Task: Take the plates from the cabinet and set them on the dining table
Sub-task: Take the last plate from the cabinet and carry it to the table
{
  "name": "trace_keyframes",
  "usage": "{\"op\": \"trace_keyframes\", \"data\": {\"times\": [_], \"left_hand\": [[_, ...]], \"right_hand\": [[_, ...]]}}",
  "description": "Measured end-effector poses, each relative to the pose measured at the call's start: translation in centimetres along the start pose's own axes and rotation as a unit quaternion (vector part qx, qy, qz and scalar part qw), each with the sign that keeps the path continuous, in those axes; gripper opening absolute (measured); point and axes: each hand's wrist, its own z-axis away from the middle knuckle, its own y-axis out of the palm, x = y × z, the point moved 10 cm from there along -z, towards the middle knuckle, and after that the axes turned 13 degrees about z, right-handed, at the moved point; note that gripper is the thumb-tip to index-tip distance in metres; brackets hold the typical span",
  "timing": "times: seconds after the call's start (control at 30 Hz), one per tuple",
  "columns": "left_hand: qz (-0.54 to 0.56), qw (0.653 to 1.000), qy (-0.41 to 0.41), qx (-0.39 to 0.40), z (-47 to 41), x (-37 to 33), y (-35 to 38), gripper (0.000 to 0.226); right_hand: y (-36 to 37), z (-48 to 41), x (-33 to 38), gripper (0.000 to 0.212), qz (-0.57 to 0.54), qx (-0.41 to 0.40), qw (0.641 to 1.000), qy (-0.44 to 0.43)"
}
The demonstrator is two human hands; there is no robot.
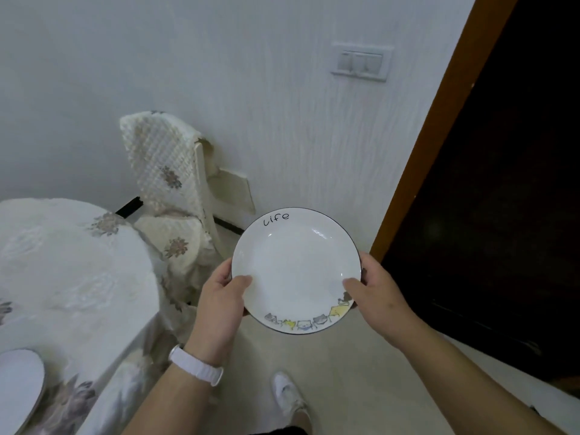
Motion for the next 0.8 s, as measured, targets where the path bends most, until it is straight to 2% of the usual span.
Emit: {"op": "trace_keyframes", "data": {"times": [0.33,0.5,0.8], "left_hand": [[0.068,0.998,-0.006,-0.006,-14.6,-5.0,-0.4,0.037],[0.102,0.994,-0.015,-0.037,-18.0,-7.4,-3.0,0.034],[0.146,0.97,0.016,-0.192,-22.3,-9.1,-11.3,0.036]], "right_hand": [[2.8,-14.9,8.5,0.045,0.027,0.024,0.999,-0.04],[6.6,-19.7,11.6,0.043,0.025,0.071,0.996,-0.054],[16.9,-29.0,16.8,0.042,0.051,0.219,0.969,-0.106]]}}
